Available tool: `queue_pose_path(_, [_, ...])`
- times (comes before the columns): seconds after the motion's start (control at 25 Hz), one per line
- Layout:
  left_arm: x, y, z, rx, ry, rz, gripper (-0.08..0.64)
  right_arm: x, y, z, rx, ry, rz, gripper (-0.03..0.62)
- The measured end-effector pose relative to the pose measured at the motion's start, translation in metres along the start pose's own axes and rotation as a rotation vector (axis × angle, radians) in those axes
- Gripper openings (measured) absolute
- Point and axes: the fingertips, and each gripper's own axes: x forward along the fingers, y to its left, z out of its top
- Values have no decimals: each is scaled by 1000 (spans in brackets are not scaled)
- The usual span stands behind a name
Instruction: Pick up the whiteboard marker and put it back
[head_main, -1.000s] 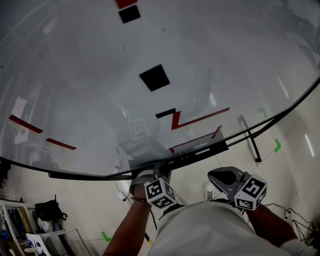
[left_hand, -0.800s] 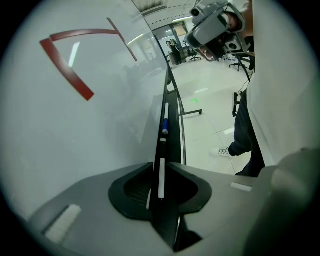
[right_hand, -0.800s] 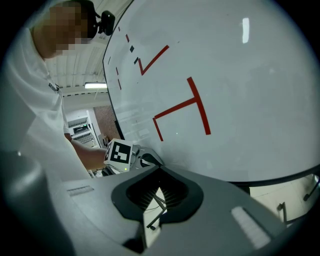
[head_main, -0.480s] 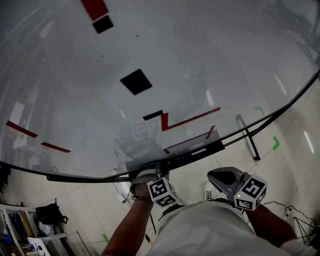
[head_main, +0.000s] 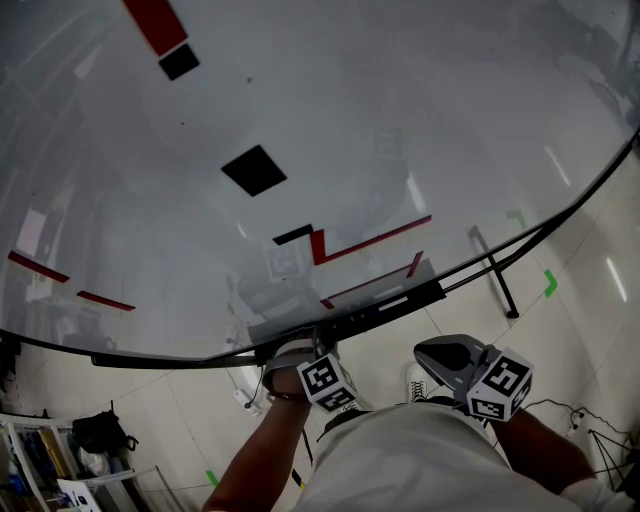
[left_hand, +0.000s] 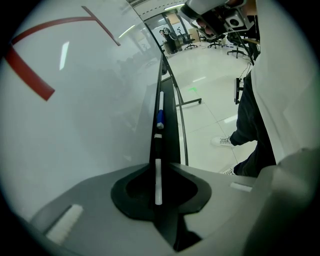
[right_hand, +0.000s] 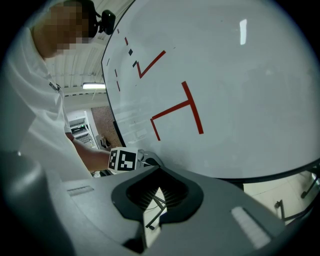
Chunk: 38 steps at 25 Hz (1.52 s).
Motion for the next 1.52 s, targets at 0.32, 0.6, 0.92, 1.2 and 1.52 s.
queue_pose_path(0.32, [5, -2, -1, -9, 17, -5, 57, 1, 0, -1, 2, 3, 2, 2])
queue_pose_path(0.6, [5, -1, -2, -6, 28, -6, 55, 3, -4, 0, 6, 1, 0, 2])
queue_pose_path(0.92, [4, -2, 0, -15, 7, -11, 55, 6, -3, -1, 13, 1, 11, 2])
queue_pose_path(1.2, [-8, 1, 8, -56, -32, -13, 55, 7, -3, 1, 5, 0, 12, 2])
queue_pose_path(1.52, [-28, 1, 11, -247, -144, -45, 55, 6, 2, 4, 31, -17, 28, 2])
